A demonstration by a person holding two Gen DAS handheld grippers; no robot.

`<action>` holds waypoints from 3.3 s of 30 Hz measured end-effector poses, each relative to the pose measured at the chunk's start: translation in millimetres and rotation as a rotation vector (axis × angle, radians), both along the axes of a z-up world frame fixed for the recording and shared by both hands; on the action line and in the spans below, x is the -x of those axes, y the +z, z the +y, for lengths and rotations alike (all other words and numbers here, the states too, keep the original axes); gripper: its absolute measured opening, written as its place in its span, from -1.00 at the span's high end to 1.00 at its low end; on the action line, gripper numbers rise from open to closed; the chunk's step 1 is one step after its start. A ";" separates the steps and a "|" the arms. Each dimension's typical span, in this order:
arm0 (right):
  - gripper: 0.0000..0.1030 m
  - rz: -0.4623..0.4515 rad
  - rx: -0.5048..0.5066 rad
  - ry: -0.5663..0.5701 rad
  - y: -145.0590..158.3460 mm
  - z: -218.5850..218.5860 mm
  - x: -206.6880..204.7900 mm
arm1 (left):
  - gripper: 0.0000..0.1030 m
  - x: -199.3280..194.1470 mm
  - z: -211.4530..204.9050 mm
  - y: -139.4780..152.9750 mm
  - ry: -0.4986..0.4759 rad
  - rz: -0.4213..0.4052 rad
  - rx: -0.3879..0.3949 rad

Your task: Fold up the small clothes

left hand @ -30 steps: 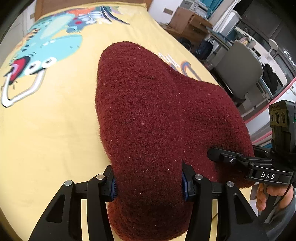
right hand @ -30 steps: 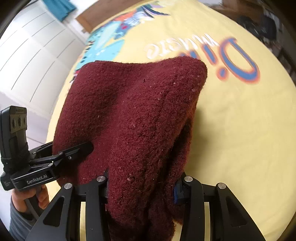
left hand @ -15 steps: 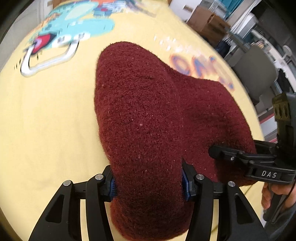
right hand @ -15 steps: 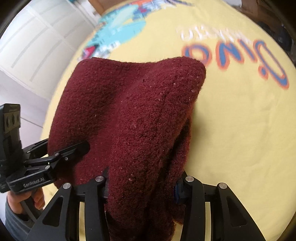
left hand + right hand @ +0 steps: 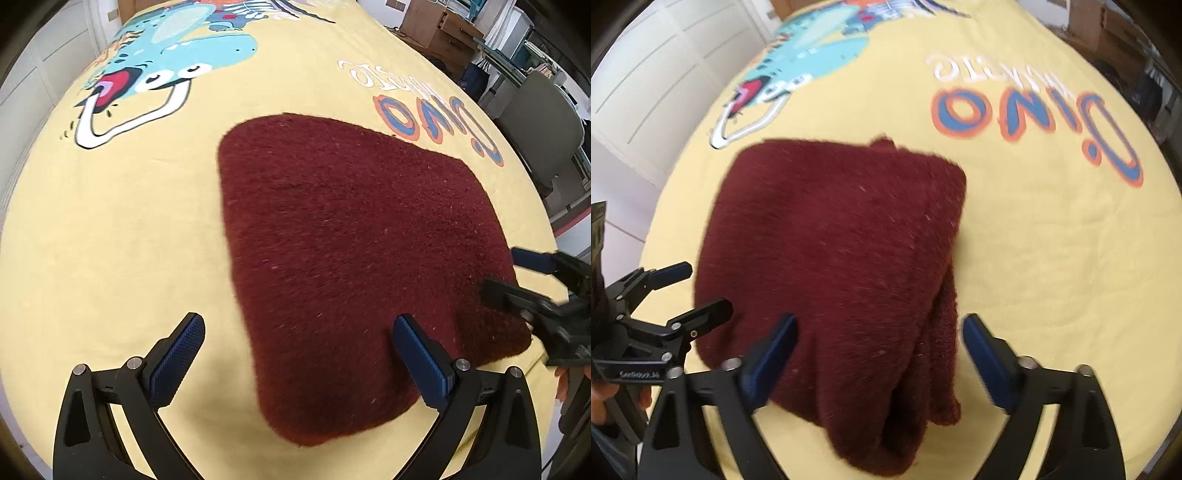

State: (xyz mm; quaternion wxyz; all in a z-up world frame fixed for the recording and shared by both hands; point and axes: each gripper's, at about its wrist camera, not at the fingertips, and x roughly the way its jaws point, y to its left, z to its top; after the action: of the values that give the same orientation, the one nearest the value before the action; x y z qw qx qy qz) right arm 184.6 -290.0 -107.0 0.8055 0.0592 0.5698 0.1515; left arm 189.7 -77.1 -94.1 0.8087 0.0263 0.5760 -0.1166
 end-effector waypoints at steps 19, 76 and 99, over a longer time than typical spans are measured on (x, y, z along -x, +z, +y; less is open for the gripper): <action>-0.99 -0.030 0.029 -0.089 -55.5 -35.4 31.1 | -0.99 30.5 46.5 -40.0 0.070 -0.033 0.085; -0.99 -0.217 0.106 -0.146 93.0 -69.3 170.2 | -0.98 149.8 59.4 86.9 0.151 -0.229 -0.115; -0.99 -0.220 0.108 -0.121 96.9 -64.2 168.8 | -0.98 147.3 64.9 85.4 0.144 -0.219 -0.109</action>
State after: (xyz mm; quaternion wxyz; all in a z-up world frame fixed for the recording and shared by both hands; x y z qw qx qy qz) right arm 15.9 -354.3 -10.1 0.8727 0.0330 0.4810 0.0772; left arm 42.4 -12.2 -8.7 0.8703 0.0412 0.4903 -0.0233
